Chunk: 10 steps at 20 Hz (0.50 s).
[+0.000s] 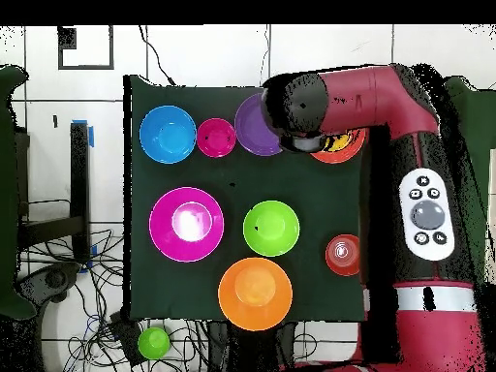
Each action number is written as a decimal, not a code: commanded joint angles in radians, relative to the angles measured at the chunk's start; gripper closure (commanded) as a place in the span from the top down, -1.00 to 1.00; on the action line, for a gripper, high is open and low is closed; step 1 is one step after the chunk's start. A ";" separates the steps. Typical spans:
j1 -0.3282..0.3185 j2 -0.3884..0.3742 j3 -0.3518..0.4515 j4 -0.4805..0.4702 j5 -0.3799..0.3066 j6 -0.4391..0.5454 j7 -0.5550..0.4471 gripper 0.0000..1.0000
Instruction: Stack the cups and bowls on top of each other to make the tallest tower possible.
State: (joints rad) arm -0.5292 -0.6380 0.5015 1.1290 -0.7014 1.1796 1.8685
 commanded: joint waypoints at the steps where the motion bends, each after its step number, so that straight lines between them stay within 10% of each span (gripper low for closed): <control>1: 0.055 0.093 0.045 -0.110 -0.006 0.126 -0.240 -1.00; 10: 0.093 0.212 0.044 -0.230 0.009 0.120 -0.205 -1.00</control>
State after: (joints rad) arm -0.4695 -0.5309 0.5031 0.9915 -0.6948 1.1842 1.8685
